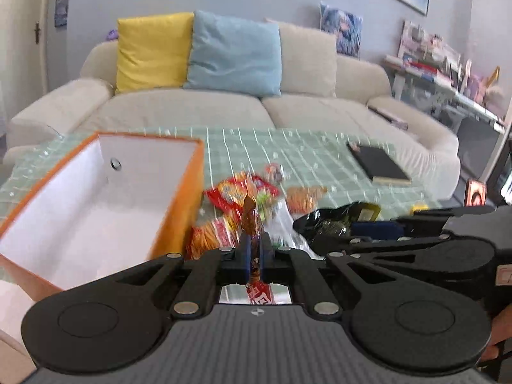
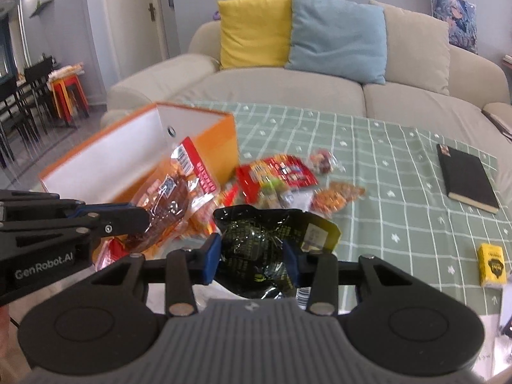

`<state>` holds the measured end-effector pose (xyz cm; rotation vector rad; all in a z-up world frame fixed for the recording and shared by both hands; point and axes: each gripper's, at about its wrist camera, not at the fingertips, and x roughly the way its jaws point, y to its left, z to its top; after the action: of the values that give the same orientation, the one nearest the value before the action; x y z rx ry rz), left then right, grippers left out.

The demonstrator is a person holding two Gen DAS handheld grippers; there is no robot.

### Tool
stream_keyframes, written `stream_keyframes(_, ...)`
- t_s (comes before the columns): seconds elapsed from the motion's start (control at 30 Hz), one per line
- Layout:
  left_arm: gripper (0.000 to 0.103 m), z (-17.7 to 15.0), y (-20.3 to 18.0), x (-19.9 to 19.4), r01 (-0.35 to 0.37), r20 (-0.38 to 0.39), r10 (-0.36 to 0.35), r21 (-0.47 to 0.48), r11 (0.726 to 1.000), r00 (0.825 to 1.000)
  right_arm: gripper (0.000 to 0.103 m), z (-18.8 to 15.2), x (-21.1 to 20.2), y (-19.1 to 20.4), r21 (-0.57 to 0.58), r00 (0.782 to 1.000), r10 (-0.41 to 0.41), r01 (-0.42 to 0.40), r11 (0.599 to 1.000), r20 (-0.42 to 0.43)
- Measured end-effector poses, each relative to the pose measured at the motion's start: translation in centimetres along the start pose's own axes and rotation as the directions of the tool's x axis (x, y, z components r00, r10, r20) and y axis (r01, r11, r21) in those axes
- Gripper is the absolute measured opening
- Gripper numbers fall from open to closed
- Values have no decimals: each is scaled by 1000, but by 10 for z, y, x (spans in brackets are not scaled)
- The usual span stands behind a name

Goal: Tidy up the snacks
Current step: 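Carry both packets over the orange box and open both tools to drop them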

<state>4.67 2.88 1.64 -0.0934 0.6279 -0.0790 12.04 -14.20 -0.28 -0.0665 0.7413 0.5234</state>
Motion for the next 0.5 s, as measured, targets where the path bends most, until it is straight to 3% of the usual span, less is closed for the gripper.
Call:
stream_keyframes(0.23,4,34,26,-20,-38,66,39,-24,999,997,39,43,-5,32,-58,992,110,-107,993,60)
stream_keyframes(0.5,4,64,79,-18,-144,30,146,-66,987,989,39,88,18,91,-223,971,229,-210,952,63)
